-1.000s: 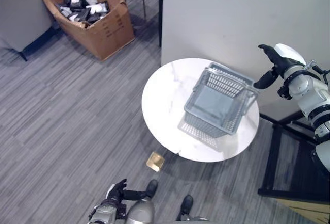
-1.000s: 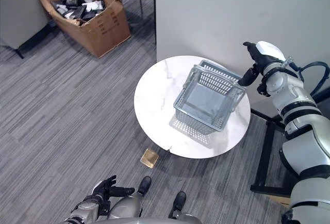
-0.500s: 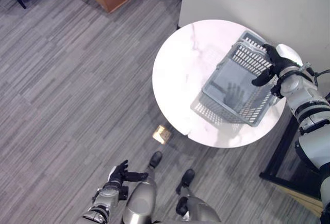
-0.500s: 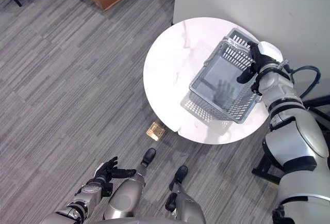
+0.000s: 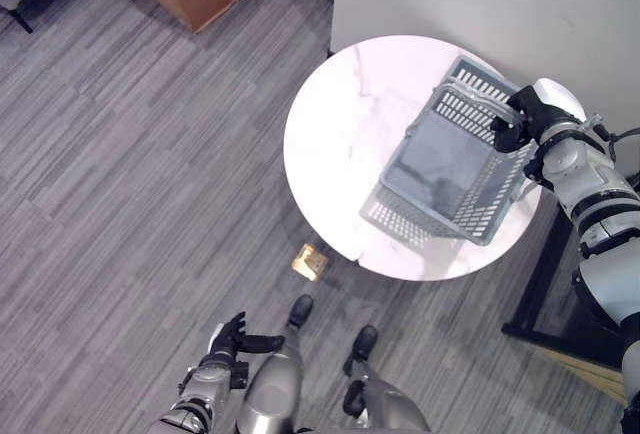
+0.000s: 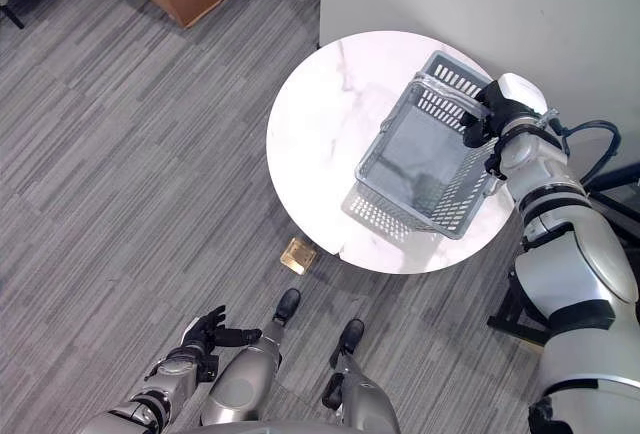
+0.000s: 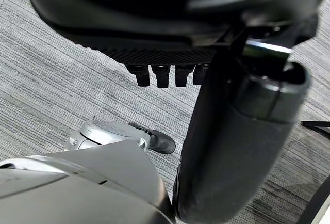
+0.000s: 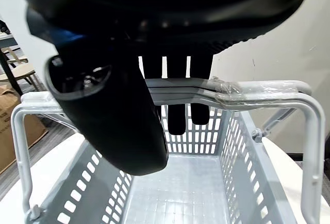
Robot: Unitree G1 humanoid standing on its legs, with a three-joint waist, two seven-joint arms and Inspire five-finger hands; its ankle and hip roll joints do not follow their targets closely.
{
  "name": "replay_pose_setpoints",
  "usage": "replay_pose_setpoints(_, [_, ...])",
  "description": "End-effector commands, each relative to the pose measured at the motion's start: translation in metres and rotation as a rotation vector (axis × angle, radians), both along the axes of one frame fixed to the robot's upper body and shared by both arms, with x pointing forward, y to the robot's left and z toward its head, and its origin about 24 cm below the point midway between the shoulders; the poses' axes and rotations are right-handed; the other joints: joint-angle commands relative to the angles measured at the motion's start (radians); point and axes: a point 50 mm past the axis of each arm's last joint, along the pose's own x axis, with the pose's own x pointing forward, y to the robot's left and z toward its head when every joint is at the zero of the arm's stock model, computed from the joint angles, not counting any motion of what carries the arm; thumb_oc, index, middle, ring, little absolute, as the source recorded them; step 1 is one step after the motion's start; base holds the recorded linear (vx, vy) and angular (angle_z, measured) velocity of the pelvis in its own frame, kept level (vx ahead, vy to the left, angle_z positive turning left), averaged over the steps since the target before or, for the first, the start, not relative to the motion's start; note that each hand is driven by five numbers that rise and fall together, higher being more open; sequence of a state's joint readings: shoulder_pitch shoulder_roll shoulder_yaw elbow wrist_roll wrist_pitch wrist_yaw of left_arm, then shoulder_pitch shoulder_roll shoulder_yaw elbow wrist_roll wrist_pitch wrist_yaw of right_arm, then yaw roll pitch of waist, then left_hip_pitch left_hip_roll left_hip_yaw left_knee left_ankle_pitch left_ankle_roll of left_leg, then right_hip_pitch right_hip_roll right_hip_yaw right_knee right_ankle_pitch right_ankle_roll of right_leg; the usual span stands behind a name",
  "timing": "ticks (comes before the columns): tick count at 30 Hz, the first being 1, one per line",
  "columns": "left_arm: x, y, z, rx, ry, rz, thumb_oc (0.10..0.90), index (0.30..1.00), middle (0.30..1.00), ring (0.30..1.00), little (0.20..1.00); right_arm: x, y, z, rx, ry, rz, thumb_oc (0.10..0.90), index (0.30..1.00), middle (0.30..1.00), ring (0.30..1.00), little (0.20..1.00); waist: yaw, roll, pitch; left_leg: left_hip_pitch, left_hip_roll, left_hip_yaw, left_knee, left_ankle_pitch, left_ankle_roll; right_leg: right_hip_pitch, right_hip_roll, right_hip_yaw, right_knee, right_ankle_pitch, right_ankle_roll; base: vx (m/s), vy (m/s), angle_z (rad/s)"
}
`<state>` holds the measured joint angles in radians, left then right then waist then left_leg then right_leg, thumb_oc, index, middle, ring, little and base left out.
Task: Get the vegetables into the basket
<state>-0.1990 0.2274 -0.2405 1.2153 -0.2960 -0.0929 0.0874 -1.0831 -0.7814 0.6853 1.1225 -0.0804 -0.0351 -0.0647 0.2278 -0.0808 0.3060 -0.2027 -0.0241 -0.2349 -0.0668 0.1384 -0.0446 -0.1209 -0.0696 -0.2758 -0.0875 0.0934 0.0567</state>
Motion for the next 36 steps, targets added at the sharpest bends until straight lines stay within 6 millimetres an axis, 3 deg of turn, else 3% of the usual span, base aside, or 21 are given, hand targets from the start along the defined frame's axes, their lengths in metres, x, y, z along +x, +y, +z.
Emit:
replay_pose_setpoints(1, [-0.073,0.002,-0.028,0.031,0.268,-0.021,0.9,1.0,1.0,1.0,1.0,-0.002,0.005,0.057,-0.048,-0.216,0.075,0.4,0.3,0.3,0.3,0.3,-0.021,-0.034,-0.082,0.024,-0.007,0.022,-0.021,-0.021,-0.038,0.099,0.001,0.067,0.0,-0.059,0.065,0.07,0.006,-0.08])
replay_pose_setpoints(5, [-0.085,0.005,-0.031,0.013,0.31,0.024,0.9,1.0,1.0,1.0,1.0,-0.003,0.024,0.051,-0.04,-0.204,0.176,0.4,0.3,0.3,0.3,0.3,-0.049,-0.04,-0.135,0.102,0.001,0.071,-0.021,-0.054,-0.025,0.152,-0.002,0.106,0.0,-0.06,0.064,0.08,0.018,-0.38])
replay_pose_setpoints(8, [-0.086,0.001,-0.032,0.001,0.328,0.019,0.9,1.0,1.0,1.0,1.0,-0.01,0.044,0.055,-0.036,-0.235,0.293,0.4,0.3,0.3,0.3,0.3,-0.09,-0.028,-0.186,0.168,0.01,0.124,-0.021,-0.08,-0.014,0.189,-0.008,0.148,0.0,-0.059,0.067,0.06,0.037,-0.24])
replay_pose_setpoints(16, [-0.095,-0.007,-0.036,0.004,0.386,-0.06,0.9,1.0,1.0,1.0,1.0,-0.035,0.049,0.051,0.013,-0.238,0.403,0.4,0.3,0.3,0.3,0.3,-0.149,-0.002,-0.243,0.239,0.015,0.187,-0.021,-0.107,-0.002,0.226,-0.014,0.196,0.012,-0.061,0.069,-0.01,0.002,-0.37])
replay_pose_setpoints(21, [-0.099,-0.005,-0.036,0.003,0.398,-0.065,0.9,1.0,1.0,1.0,1.0,-0.062,0.026,0.044,0.031,-0.216,0.393,0.4,0.3,0.3,0.3,0.3,-0.196,0.021,-0.27,0.273,0.023,0.223,-0.021,-0.118,0.0,0.23,-0.01,0.238,0.018,-0.063,0.067,-0.02,-0.026,-0.2])
replay_pose_setpoints(24, [-0.101,-0.004,-0.036,0.004,0.404,-0.067,0.9,1.0,1.0,1.0,1.0,-0.067,0.019,0.039,0.043,-0.201,0.375,0.4,0.3,0.3,0.3,0.3,-0.199,0.025,-0.272,0.275,0.024,0.228,-0.021,-0.118,-0.001,0.228,-0.01,0.241,0.019,-0.062,0.067,-0.03,-0.027,-0.25])
replay_pose_setpoints(25, [-0.104,-0.005,-0.037,-0.005,0.412,-0.066,0.9,1.0,1.0,1.0,1.0,-0.081,0.005,0.028,0.062,-0.154,0.347,0.4,0.3,0.3,0.3,0.3,-0.218,0.037,-0.273,0.281,0.026,0.235,-0.021,-0.12,0.0,0.228,-0.008,0.251,0.023,-0.063,0.065,-0.02,-0.027,-0.27])
replay_pose_setpoints(32, [-0.108,-0.006,-0.038,-0.011,0.423,-0.076,0.9,1.0,1.0,1.0,1.0,-0.113,-0.022,-0.01,0.131,-0.067,0.259,0.4,0.3,0.3,0.3,0.3,-0.246,0.057,-0.273,0.295,0.03,0.255,-0.021,-0.125,0.0,0.229,-0.004,0.269,0.018,-0.061,0.064,-0.01,-0.026,-0.12])
replay_pose_setpoints(34, [-0.105,-0.006,-0.037,-0.009,0.418,-0.081,0.9,1.0,1.0,1.0,1.0,-0.129,-0.034,-0.043,0.187,0.008,0.185,0.4,0.3,0.3,0.3,0.3,-0.267,0.067,-0.267,0.294,0.035,0.261,-0.021,-0.124,-0.002,0.221,0.0,0.281,0.021,-0.061,0.062,-0.03,-0.057,-0.19])
replay_pose_setpoints(36, [-0.105,-0.007,-0.037,-0.008,0.417,-0.085,0.9,1.0,1.0,1.0,1.0,-0.135,-0.039,-0.053,0.191,0.036,0.155,0.4,0.3,0.3,0.3,0.3,-0.27,0.069,-0.266,0.293,0.036,0.262,-0.021,-0.125,-0.003,0.22,0.001,0.283,0.022,-0.062,0.061,-0.02,-0.032,-0.05])
